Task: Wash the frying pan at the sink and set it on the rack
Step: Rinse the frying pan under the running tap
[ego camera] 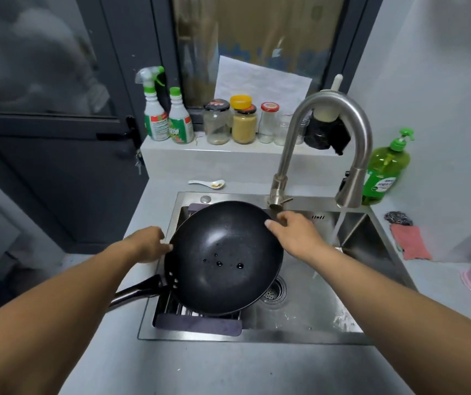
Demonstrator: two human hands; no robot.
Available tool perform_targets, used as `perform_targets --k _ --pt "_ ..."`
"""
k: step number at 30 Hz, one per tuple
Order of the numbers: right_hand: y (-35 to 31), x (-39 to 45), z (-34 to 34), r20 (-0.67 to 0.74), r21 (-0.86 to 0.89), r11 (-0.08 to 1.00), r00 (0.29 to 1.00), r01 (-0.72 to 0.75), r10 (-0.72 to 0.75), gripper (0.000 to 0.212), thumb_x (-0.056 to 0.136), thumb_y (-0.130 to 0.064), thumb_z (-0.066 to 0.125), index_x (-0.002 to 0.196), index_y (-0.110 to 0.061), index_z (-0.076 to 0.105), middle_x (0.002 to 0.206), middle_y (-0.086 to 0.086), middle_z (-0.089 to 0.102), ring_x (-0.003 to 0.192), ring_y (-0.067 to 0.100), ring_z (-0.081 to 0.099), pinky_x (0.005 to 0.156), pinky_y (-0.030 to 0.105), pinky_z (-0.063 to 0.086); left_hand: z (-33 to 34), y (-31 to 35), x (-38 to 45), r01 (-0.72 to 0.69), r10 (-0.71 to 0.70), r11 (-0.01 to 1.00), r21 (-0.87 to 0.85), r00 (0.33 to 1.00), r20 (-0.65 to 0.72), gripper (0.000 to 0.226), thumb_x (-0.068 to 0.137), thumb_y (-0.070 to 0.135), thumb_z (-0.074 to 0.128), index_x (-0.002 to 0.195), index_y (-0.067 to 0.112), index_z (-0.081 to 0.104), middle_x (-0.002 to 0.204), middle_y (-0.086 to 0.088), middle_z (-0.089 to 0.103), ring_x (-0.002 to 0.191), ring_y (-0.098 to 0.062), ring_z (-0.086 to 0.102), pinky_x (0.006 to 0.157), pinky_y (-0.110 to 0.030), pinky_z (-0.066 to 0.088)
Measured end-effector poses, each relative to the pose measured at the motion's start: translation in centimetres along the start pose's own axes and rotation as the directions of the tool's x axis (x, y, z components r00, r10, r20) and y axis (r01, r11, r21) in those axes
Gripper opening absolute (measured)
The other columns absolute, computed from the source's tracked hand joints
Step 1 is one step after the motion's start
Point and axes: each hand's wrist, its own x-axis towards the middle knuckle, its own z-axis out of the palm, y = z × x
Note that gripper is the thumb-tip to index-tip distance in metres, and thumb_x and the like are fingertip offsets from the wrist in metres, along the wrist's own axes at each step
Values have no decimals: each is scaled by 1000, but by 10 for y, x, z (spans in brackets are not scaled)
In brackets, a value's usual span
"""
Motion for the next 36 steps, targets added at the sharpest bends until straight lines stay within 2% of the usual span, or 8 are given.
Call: perform_targets --k 5,8,11,14,19,24,33,36 --pt "10 -6 31 49 -70 989 990 -127 131 47 95 -51 53 120 -12 64 118 9 66 107 30 63 90 41 53 13 -21 -15 -65 -54 930 361 949 310 58 83 43 76 129 9 63 127 -6 65 111 -20 61 75 -21 45" --pt "5 -12 41 -68 -242 965 994 -98 84 51 97 -44 54 138 -14 54 136 12 53 124 33 51 102 45 46 29 -46 -9 -109 -70 881 460 932 355 37 67 36 86 90 16 66 87 1 64 82 -19 60 70 -29 52" --pt "-6 -19 48 -111 -327 944 991 39 -79 48 98 -38 53 142 -18 49 141 7 47 128 29 45 107 44 38 46 -66 -13 -96 -31 917 387 950 310 17 75 23 68 81 27 53 88 4 64 82 -20 62 68 -28 48" --pt "-15 -21 55 -81 -310 945 988 103 -134 48 98 -38 54 142 -21 50 142 4 46 130 27 43 109 42 36 57 -80 -14 -97 43 964 249 976 215 7 75 29 55 80 32 51 89 7 65 86 -19 63 74 -30 48" --pt "-26 -20 61 -27 -295 947 989 130 -144 46 97 -35 55 140 -21 51 140 4 48 129 26 43 108 41 37 40 -77 -19 -113 131 940 323 991 -36 19 85 48 53 82 30 47 81 10 58 77 -20 56 63 -30 39" --pt "-38 -22 66 11 -284 943 985 171 -175 42 98 -33 54 137 -20 54 139 5 48 127 26 45 107 41 40 25 -58 -31 -79 171 928 365 959 -225 26 87 47 49 71 26 46 67 7 54 67 -24 56 58 -31 39" --pt "-53 -49 72 -1 -167 946 959 278 -282 37 96 -33 56 130 -21 62 131 6 58 125 26 50 108 39 41 7 -20 -52 -121 291 861 495 914 -283 23 90 43 47 73 28 43 70 8 57 64 -20 51 57 -32 40" --pt "-54 -60 68 -1 -123 945 952 304 -307 34 96 -31 55 127 -19 64 126 8 60 118 27 54 104 40 44 6 13 -63 -163 348 822 546 902 -255 9 90 38 48 85 31 50 91 6 70 80 -22 64 61 -31 40"
